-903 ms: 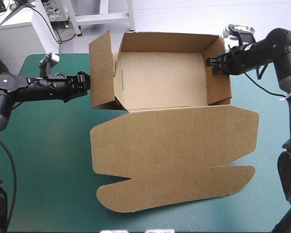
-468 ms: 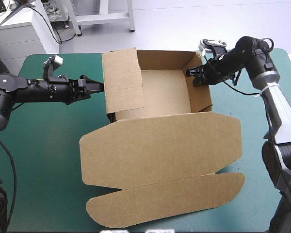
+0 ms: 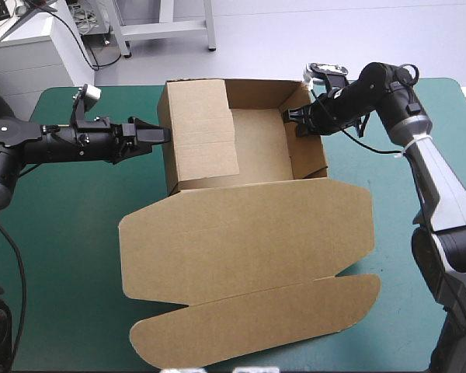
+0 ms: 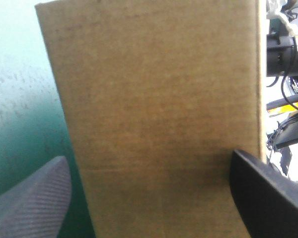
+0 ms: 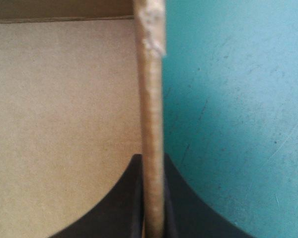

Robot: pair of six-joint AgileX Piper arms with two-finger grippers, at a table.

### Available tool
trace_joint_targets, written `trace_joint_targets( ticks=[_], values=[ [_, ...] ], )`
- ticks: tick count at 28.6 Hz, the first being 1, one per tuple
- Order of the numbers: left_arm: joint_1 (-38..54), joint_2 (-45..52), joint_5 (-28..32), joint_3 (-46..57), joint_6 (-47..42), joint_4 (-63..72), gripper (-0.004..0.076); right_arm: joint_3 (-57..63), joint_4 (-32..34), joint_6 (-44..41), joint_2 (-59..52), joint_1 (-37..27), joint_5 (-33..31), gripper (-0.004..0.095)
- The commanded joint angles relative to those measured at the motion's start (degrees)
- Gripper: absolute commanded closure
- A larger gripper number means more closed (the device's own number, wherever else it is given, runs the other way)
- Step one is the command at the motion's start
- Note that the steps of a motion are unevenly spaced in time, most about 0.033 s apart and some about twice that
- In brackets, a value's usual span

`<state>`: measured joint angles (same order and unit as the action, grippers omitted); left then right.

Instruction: Fold the box

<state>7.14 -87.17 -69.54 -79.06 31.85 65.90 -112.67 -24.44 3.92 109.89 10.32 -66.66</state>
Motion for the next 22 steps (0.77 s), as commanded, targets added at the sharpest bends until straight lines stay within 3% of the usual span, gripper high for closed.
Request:
trace_joint_targets(
  ticks=[1,15,22],
  values=[
    [-0.2,1.9,-4.7,-1.3,1.7,6.7,0.0105,-1.6,-3.9,-1.2,-2.3,0.5,1.5,0.0911],
    [-0.2,1.9,-4.4,-1.3,1.7,5.8,0.0118,-1.6,-3.2,-2.3,-1.7,2.9,2.5,0.0911],
    [-0.4,1.9,-4.6,-1.1,-0.5,-5.5,0.0270,-1.7,0.7,-4.8,-1.7,7.8,4.9,0.0903]
  ],
)
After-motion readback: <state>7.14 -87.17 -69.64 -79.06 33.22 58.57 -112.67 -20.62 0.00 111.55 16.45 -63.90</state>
